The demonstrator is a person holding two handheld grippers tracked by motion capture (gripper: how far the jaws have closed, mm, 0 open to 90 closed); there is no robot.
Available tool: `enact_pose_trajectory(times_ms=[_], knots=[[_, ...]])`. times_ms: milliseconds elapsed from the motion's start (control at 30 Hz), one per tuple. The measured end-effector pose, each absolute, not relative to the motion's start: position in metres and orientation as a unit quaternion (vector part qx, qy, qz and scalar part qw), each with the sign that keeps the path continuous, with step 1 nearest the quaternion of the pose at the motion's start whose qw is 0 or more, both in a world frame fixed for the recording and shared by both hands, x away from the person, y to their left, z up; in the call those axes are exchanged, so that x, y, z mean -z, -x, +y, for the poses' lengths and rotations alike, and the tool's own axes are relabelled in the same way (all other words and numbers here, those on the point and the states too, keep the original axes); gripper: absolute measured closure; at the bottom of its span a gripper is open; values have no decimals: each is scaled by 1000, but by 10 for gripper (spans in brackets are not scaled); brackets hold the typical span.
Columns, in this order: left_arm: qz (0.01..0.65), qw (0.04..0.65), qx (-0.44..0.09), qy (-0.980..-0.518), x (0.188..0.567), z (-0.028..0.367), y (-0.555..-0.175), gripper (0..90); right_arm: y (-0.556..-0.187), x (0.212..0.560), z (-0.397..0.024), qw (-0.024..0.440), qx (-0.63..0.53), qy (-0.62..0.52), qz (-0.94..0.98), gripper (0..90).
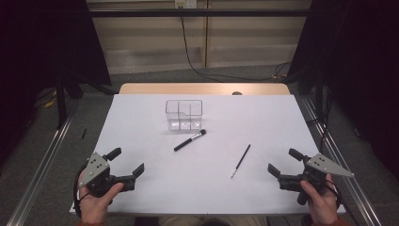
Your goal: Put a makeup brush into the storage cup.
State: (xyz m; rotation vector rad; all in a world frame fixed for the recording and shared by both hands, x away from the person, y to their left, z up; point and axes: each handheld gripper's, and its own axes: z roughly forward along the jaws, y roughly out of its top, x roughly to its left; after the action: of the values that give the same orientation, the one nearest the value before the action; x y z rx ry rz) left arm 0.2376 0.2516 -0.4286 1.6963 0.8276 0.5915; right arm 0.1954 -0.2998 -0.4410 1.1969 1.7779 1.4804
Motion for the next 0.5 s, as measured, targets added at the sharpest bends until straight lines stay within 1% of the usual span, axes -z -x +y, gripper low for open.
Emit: enact_pose_trajectory(times_ms=[100, 200, 333, 500], knots=[[353, 547, -250, -717, 429, 251, -238, 34, -196, 441, -300, 265, -549, -442, 658, 0], [363, 553, -234, -713, 429, 251, -240, 35, -196, 442, -300, 263, -548, -442, 660, 0], [348, 544, -234, -727, 430, 247, -240, 29, -196, 442, -300, 260, -548, -443, 660, 0], [339, 544, -227, -733, 430, 242, -240, 29, -196, 442, -299, 260, -548, -440, 663, 0]])
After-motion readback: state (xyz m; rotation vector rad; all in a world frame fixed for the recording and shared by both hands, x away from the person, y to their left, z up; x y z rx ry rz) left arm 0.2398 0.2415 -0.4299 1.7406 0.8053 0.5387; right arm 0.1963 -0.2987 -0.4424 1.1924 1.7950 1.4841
